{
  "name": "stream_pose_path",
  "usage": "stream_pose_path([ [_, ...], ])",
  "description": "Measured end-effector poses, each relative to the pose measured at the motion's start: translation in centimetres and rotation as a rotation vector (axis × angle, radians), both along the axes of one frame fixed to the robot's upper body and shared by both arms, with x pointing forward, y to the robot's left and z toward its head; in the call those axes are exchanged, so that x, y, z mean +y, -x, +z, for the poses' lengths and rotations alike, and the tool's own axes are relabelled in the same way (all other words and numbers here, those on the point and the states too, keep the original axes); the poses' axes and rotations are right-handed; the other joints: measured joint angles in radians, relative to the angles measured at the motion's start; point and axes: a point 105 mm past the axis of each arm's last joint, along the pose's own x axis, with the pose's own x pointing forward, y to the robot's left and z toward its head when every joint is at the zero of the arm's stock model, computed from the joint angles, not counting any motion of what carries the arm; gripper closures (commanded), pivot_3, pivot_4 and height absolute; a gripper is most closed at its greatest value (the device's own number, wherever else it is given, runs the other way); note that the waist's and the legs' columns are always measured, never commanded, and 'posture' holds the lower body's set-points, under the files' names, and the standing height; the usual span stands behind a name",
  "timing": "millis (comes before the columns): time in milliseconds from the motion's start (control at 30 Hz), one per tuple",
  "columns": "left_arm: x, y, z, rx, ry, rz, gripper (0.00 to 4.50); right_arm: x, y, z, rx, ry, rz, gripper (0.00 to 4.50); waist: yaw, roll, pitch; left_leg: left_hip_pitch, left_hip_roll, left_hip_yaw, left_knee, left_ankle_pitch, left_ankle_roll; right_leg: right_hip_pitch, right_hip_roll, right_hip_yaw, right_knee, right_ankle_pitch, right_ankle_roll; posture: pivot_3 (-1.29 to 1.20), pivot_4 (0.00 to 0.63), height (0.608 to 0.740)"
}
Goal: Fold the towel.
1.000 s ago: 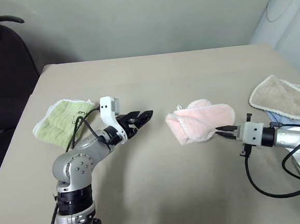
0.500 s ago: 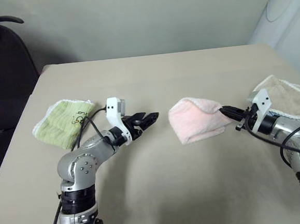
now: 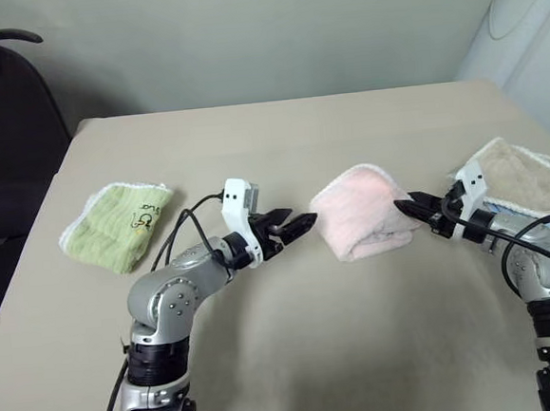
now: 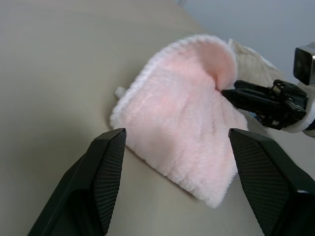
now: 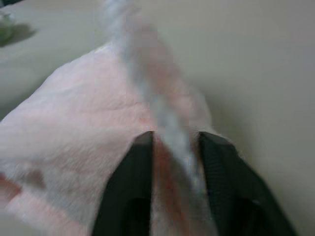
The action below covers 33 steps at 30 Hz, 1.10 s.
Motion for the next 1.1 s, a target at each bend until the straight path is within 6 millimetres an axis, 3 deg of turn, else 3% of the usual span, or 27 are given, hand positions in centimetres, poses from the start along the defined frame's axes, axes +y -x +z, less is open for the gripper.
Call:
stream_pose_path([
  [100,-0.6,-0.1,0.3,-0.014,-0.008,-0.019,0.87,-0.2,0.6,0.3,-0.003,0.012,0.034,1.13,0.001,0.000,0.000,0.000,0.000,0.000,0.000,0.000,0.000,0.000,0.000,0.000,0.000,0.000,0.000,0.00,0.150,0.740],
  [233,-1.7,-0.3,0.4,-0.019,-0.006,-0.062,0.87,-1.2,0.8,1.7,-0.049,-0.002,0.019,1.13,0.003,0.000,0.000,0.000,0.000,0.000,0.000,0.000,0.000,0.001,0.000,0.000,0.000,0.000,0.000,0.00,0.150,0.740],
  [367,-3.4,-0.9,0.9,-0.062,-0.048,-0.122,0.87,-3.9,0.3,4.2,-0.145,-0.008,-0.084,1.13,0.004,0.000,0.000,0.000,-0.001,0.001,0.001,0.000,0.000,0.001,-0.001,0.001,0.000,0.000,0.001,0.00,0.150,0.740],
  [433,-4.3,-1.1,1.1,-0.091,-0.071,-0.154,0.87,-5.0,-0.2,5.3,-0.191,-0.023,-0.141,1.49,0.003,0.000,0.000,0.000,-0.001,0.001,0.001,0.000,0.000,0.000,-0.001,0.001,0.000,0.000,0.001,0.00,0.150,0.740],
  [500,-5.0,-1.5,1.1,-0.120,-0.090,-0.168,1.27,-5.5,-0.4,6.3,-0.221,-0.042,-0.176,2.01,0.002,0.000,0.000,0.000,-0.001,0.001,0.000,0.000,0.000,0.000,-0.001,0.001,0.000,0.000,0.001,0.00,0.150,0.740],
  [600,-5.9,-2.3,1.2,-0.191,-0.106,-0.171,2.22,-3.4,-0.3,6.7,-0.246,-0.077,-0.124,3.11,-0.002,0.000,0.000,0.000,0.000,0.001,0.000,0.000,0.000,-0.001,0.000,0.001,0.000,0.000,0.001,0.00,0.150,0.740],
  [733,-7.5,-3.2,0.9,-0.227,-0.110,-0.173,3.68,1.4,-0.7,4.3,-0.189,-0.112,-0.016,4.50,-0.006,0.000,0.000,0.001,0.000,0.001,0.001,-0.001,0.001,0.000,-0.001,0.001,0.000,0.000,0.001,0.00,0.150,0.740],
  [800,-8.1,-3.9,-0.5,-0.222,-0.167,-0.162,4.36,3.6,-1.0,2.1,-0.133,-0.089,0.024,4.50,-0.003,0.000,0.000,0.000,-0.001,0.000,0.002,-0.001,0.002,0.000,-0.002,0.001,0.000,0.000,0.001,0.00,0.150,0.740],
  [933,-8.6,-5.0,-5.2,-0.186,-0.357,-0.150,4.36,4.9,-1.2,-2.3,-0.018,-0.023,0.036,4.50,0.001,0.001,0.000,-0.002,-0.001,0.000,0.002,-0.002,0.003,-0.002,-0.004,0.000,0.001,0.000,0.001,0.00,0.150,0.740],
  [1100,-8.8,-5.5,-6.1,-0.204,-0.387,-0.145,4.36,4.5,-1.4,-4.0,-0.015,0.044,0.018,4.50,0.002,0.001,-0.001,0.001,-0.001,-0.001,0.003,-0.003,0.005,0.003,-0.005,-0.001,0.000,0.000,0.002,0.00,0.150,0.740],
])
